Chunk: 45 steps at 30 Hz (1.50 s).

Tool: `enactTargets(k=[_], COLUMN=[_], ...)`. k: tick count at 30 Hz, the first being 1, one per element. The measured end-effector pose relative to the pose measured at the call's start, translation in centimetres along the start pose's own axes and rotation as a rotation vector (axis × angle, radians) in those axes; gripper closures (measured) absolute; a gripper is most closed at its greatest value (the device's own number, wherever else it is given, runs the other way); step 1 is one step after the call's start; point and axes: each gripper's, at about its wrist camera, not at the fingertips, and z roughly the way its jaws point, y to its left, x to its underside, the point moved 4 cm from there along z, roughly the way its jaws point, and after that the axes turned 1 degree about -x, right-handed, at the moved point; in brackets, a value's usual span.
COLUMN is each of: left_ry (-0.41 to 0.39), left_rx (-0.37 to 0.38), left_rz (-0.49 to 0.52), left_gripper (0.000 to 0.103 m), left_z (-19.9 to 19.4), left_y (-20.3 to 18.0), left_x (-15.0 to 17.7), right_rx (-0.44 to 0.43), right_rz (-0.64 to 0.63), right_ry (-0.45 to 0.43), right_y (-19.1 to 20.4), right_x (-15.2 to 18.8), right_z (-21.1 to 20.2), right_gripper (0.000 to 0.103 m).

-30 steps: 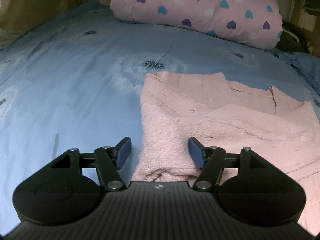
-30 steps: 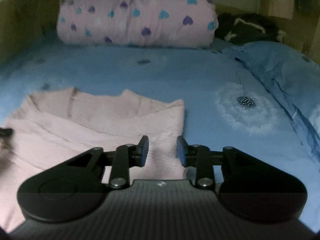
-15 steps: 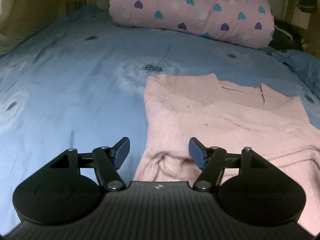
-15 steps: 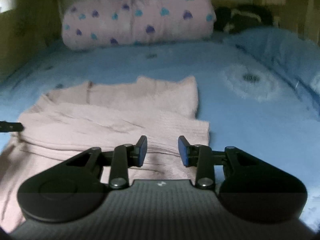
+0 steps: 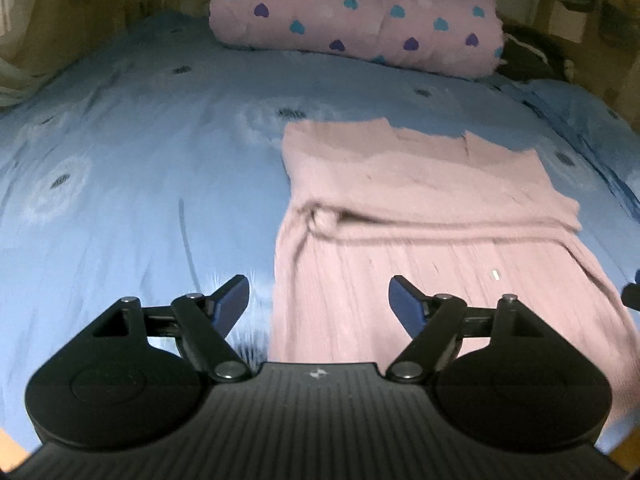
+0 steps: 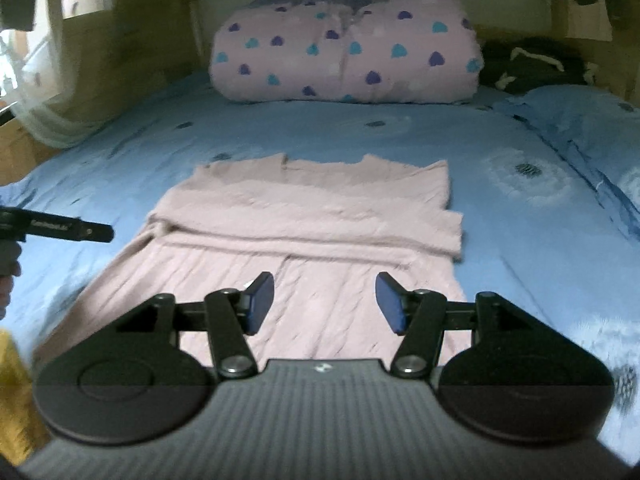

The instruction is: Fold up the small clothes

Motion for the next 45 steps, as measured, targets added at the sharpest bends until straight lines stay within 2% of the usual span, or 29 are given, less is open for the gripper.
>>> enactTargets(k=[5, 7, 11, 15, 19, 24, 31, 33, 36, 45], left_ry=[-0.001, 0.008, 0.051, 0.077, 0.108, 0.127, 0.116, 0.108, 0.096, 0.073], left_rx=[0.021, 0.034, 0.048, 0.046, 0.051, 0.01, -0.004, -0.01, -0.018, -0.033], left_rz=[0.092, 0.148, 0.232, 0.287, 0.337, 0.417, 0.41, 0.404, 0.391, 0.354], left_gripper=[0.02, 0.016, 0.015, 0.015, 0.014, 0.014, 0.011, 0.01, 0.008, 0.007], left_z=[-3.0, -3.6, -4.3, -4.8, -4.6, -3.7, -2.3, -1.9, -1.4, -0.2], left_y=[-1.5, -2.5, -4.0, -4.6, -5.1, -5.7, -5.7, -5.8, -5.8, -5.8], left_x=[3.0, 4.1, 6.1, 8.0, 9.6, 11.3, 11.6, 11.6, 11.5, 11.1], right_rx=[-0.014, -0.04, -0.076, -0.043, 0.009, 0.078, 0.098, 0.116, 0.131, 0.16], right_rz=[-0.045, -0.027, 0.045, 0.027, -0.069, -0.187, -0.221, -0.216, -0.226, -0.203], right_ry=[-0.001, 0.0, 0.022, 0.051, 0.079, 0.117, 0.179, 0.173, 0.162, 0.175], right_y=[2.0, 2.4, 2.5, 2.8, 3.6, 4.3, 4.3, 4.2, 4.1, 4.0], right_x=[2.0, 3.0, 5.0, 6.8, 8.4, 9.8, 11.2, 11.3, 11.3, 11.1], right_z=[-2.4, -3.3, -4.3, -4.9, -5.5, -5.5, -4.1, -3.8, -3.5, -3.7], right_gripper=[0.044, 0.044, 0.044, 0.044, 0.044, 0.044, 0.043, 0.034, 0.03, 0.03])
